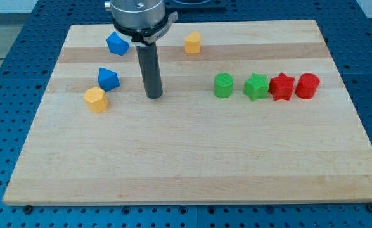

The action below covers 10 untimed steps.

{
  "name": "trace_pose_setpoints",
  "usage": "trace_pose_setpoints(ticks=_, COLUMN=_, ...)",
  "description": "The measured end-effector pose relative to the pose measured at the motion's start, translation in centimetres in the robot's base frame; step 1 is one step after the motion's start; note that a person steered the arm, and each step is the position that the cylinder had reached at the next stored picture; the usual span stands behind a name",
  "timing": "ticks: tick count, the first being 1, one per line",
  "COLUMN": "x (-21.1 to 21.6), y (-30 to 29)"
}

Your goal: Move the green circle to the top right side

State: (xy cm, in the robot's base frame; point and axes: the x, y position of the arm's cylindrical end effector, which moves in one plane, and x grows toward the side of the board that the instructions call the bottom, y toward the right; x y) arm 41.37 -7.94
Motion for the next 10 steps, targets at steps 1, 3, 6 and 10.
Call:
trace_pose_setpoints(ticks=1, x=0.1, y=1.3)
trace_pose_setpoints(ticks=3, x=4.4, y=8.4)
trace_pose_setpoints(ticks=6, x=-4.4, y=17.3)
trace_pose_setpoints(ticks=10, x=-10.2, y=21.3)
